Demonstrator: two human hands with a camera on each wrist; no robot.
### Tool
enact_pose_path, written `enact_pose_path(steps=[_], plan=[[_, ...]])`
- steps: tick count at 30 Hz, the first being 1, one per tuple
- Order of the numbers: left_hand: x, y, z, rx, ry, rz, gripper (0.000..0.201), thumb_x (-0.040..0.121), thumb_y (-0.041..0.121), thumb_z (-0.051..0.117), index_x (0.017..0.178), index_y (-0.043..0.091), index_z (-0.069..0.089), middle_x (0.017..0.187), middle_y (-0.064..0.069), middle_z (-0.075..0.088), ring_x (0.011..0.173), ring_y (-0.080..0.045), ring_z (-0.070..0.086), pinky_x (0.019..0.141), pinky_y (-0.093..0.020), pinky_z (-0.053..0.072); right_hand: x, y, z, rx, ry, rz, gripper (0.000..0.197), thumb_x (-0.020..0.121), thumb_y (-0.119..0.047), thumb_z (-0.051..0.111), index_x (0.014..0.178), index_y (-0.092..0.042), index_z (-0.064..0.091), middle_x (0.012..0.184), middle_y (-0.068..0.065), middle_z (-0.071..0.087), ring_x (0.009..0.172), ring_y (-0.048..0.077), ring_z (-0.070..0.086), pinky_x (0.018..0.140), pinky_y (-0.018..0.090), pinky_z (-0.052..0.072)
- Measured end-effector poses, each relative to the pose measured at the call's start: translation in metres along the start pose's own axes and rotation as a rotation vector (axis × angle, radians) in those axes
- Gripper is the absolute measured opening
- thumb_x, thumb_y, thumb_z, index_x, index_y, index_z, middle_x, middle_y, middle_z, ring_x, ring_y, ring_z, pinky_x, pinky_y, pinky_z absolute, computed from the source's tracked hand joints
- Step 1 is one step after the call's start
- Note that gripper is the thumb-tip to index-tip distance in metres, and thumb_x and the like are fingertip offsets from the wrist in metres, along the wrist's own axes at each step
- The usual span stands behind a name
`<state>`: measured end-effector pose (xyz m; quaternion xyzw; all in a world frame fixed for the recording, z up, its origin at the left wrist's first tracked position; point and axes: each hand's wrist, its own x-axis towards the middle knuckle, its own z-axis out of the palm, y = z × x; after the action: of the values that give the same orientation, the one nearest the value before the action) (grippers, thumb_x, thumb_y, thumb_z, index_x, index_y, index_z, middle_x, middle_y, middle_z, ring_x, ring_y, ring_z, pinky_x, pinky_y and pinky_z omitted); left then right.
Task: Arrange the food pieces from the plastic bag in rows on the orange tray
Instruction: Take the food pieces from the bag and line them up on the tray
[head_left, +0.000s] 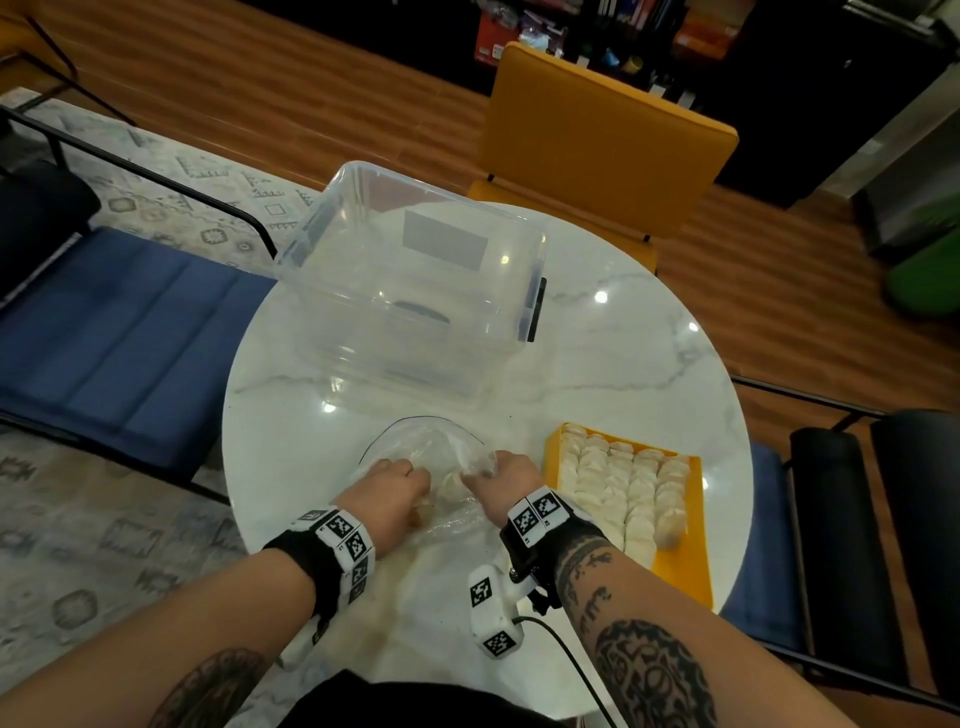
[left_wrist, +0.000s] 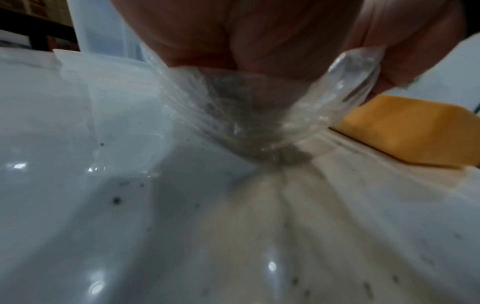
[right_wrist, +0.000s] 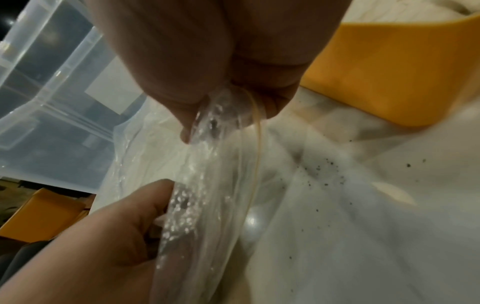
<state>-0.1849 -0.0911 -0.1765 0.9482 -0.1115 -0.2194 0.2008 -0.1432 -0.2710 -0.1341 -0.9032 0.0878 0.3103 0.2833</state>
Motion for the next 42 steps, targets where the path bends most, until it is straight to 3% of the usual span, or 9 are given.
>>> enact_pose_path(steps=[5, 9, 15, 19, 24, 30, 32, 36, 42], plan=[[-0.002, 0.005, -0.009, -0.307, 0.149, -0.133, 0.012, 0.091, 0.017, 0.063, 0.088, 0.026, 0.057, 0.101, 0.006, 0.051, 0.089, -0.011, 0.054, 0.079, -0.019, 0.039, -0.002, -0.004, -0.009, -0.031, 0.008, 0.007, 0.029, 0.097, -0.029, 0.05, 0.112, -0.005, 0.058, 0.107, 0.01, 0.063, 0.091, 0.026, 0.056, 0.075, 0.028, 0.04], [-0.001, 0.023, -0.015, -0.668, 0.284, -0.167, 0.019, 0.094, 0.014, 0.059, 0.096, 0.032, 0.062, 0.107, 0.011, 0.063, 0.094, -0.009, 0.061, 0.088, -0.023, 0.048, -0.005, -0.003, -0.007, -0.005, 0.053, -0.026, 0.027, 0.096, -0.029, 0.053, 0.112, -0.007, 0.058, 0.107, 0.01, 0.064, 0.097, 0.028, 0.061, 0.075, 0.029, 0.043], [0.012, 0.034, -0.011, -0.461, 0.226, -0.255, 0.044, 0.087, 0.043, 0.067, 0.127, 0.028, 0.059, 0.111, 0.003, 0.061, 0.095, -0.013, 0.057, 0.081, -0.026, 0.042, -0.011, -0.004, -0.003, 0.136, 0.042, -0.062, 0.01, 0.095, -0.019, 0.052, 0.105, -0.017, 0.055, 0.089, -0.001, 0.06, 0.077, 0.017, 0.058, 0.063, 0.027, 0.042], [0.012, 0.034, -0.007, -0.408, 0.176, -0.196, 0.04, 0.082, 0.044, 0.069, 0.12, 0.035, 0.062, 0.096, 0.007, 0.055, 0.091, -0.015, 0.054, 0.078, -0.029, 0.042, -0.013, -0.004, -0.008, 0.216, 0.011, -0.06, 0.015, 0.093, -0.013, 0.053, 0.107, -0.015, 0.055, 0.094, 0.002, 0.061, 0.079, 0.017, 0.057, 0.059, 0.021, 0.041], [0.011, 0.032, -0.011, -0.481, 0.162, -0.233, 0.036, 0.085, 0.033, 0.071, 0.121, 0.028, 0.066, 0.111, 0.005, 0.066, 0.096, -0.012, 0.059, 0.086, -0.023, 0.044, -0.015, -0.006, -0.008, 0.236, -0.024, -0.031, 0.027, 0.09, -0.007, 0.053, 0.117, -0.01, 0.055, 0.108, 0.013, 0.066, 0.097, 0.03, 0.064, 0.088, 0.042, 0.054], [0.005, 0.031, -0.016, -0.623, 0.294, -0.304, 0.01, 0.091, 0.025, 0.066, 0.091, 0.035, 0.067, 0.096, 0.015, 0.067, 0.09, -0.007, 0.06, 0.082, -0.019, 0.044, -0.015, -0.011, -0.011, 0.29, 0.031, -0.02, 0.032, 0.093, -0.014, 0.049, 0.124, -0.02, 0.052, 0.098, 0.0, 0.061, 0.084, 0.018, 0.061, 0.072, 0.027, 0.049], [0.004, 0.032, -0.019, -0.661, 0.241, -0.305, 0.01, 0.091, 0.029, 0.066, 0.099, 0.036, 0.067, 0.099, 0.013, 0.066, 0.092, -0.009, 0.061, 0.077, -0.017, 0.042, -0.016, -0.013, -0.01, 0.311, 0.016, -0.032, 0.034, 0.092, -0.012, 0.051, 0.126, -0.02, 0.052, 0.099, -0.001, 0.062, 0.081, 0.015, 0.061, 0.069, 0.026, 0.049], [0.0, 0.035, -0.02, -0.631, 0.167, -0.227, 0.034, 0.089, 0.032, 0.068, 0.123, 0.034, 0.063, 0.101, 0.012, 0.061, 0.097, -0.008, 0.057, 0.083, -0.02, 0.038, -0.021, -0.015, -0.009, 0.389, -0.051, -0.021, 0.042, 0.082, -0.009, 0.057, 0.124, -0.015, 0.055, 0.109, 0.009, 0.067, 0.097, 0.028, 0.066, 0.088, 0.044, 0.056], [-0.002, 0.035, -0.018, -0.657, 0.206, -0.235, 0.016, 0.087, 0.036, 0.071, 0.092, 0.044, 0.057, 0.089, 0.02, 0.063, 0.086, -0.007, 0.061, 0.072, -0.02, 0.042, -0.018, -0.012, -0.01, 0.445, -0.114, 0.015, 0.043, 0.078, 0.0, 0.053, 0.118, -0.015, 0.056, 0.107, 0.01, 0.067, 0.099, 0.036, 0.067, 0.087, 0.054, 0.056]])
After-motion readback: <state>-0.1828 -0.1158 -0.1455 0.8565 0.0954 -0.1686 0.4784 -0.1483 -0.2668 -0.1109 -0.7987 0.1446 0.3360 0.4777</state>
